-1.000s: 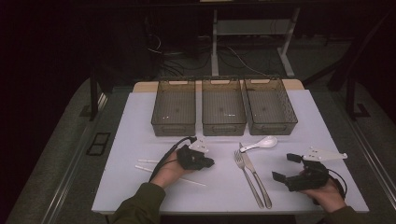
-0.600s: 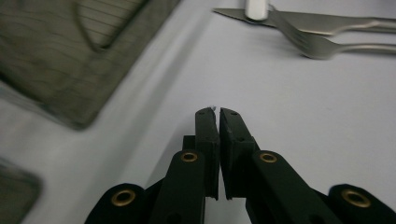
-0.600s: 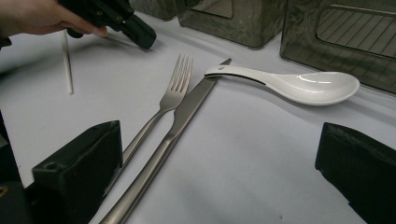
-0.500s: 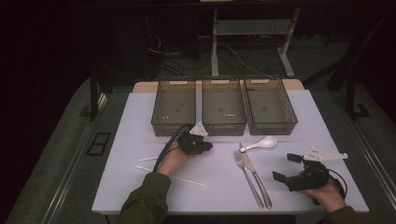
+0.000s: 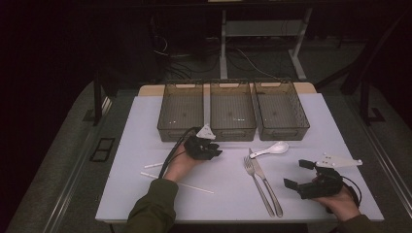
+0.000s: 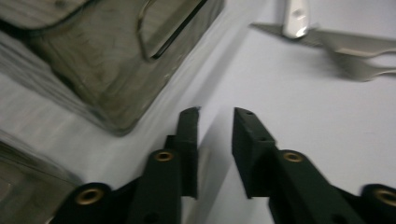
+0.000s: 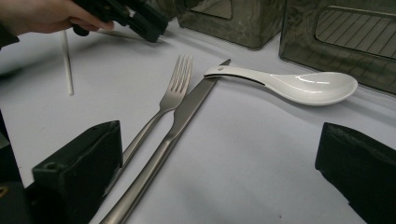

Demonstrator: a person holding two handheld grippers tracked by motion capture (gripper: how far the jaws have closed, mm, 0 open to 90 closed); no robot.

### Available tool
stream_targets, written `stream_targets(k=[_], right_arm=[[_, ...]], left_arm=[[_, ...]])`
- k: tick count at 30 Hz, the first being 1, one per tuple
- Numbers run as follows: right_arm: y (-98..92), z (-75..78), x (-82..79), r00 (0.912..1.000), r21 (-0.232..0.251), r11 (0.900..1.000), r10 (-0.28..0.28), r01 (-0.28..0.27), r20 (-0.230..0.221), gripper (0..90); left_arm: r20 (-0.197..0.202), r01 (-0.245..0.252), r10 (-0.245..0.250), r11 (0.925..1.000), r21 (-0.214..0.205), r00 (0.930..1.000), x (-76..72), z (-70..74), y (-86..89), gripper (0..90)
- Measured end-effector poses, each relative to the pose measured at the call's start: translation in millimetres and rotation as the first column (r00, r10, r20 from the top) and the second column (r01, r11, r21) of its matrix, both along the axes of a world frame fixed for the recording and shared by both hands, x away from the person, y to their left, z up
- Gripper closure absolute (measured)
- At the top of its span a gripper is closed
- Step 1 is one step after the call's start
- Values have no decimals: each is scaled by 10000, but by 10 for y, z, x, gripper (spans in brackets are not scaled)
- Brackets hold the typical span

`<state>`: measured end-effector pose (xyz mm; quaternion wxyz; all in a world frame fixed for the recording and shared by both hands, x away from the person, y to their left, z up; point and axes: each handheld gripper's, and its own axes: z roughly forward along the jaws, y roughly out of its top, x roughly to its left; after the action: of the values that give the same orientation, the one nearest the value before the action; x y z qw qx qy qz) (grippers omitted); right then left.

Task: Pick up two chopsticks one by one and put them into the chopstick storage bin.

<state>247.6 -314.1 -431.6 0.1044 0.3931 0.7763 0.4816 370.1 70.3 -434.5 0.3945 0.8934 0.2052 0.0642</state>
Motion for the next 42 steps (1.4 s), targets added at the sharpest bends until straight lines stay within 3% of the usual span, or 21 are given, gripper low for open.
stream_targets(k=[2,3,6,8,11,16,19,27,28,29,31,39,42], right_arm=[[-3,2,-3,10000,7,10000,0,0,16,9],[-4,2,-4,10000,8,10000,3,-3,17,9],[-4,3,-4,10000,13,10000,17,-17,20,9],[0,5,-8,10000,10,10000,30,-30,13,9],[3,6,-10,10000,-2,10000,47,-47,58,9],[5,6,-11,10000,0,10000,14,-14,17,9],[4,6,-12,10000,6,10000,13,-13,11,9],[-4,6,-12,10000,11,10000,-1,1,47,9],[-4,6,-11,10000,15,10000,-1,1,42,9],[-3,7,-11,10000,20,10000,1,-1,27,9],[-1,6,-11,10000,8,10000,12,-12,53,9],[0,11,-16,10000,9,10000,45,-45,74,9],[0,12,-16,10000,21,10000,43,-43,79,9]], left_arm=[[-184,371,-373,9993,-90,9991,-106,66,31,612],[-92,524,-524,9986,-55,9986,-174,90,48,592],[-162,998,-1005,9943,-374,9948,-372,126,86,584],[-91,1356,-1359,9903,-300,9907,-512,137,84,585],[155,1853,-1850,9824,-236,9826,-721,140,86,605],[7,2474,-2474,9689,-33,9689,-933,89,119,682],[-157,2703,-2700,9623,283,9627,-975,33,122,715],[-441,2798,-2773,9577,673,9598,-945,-49,121,773],[-400,2903,-2878,9532,849,9568,-934,-62,117,779],[-470,2874,-2842,9535,909,9576,-936,-82,112,789],[-475,2877,-2846,9542,824,9575,-918,-89,120,810],[-444,3184,-3160,9456,665,9477,-884,-104,126,857],[-501,3137,-3112,9481,520,9490,-864,-108,122,863]])
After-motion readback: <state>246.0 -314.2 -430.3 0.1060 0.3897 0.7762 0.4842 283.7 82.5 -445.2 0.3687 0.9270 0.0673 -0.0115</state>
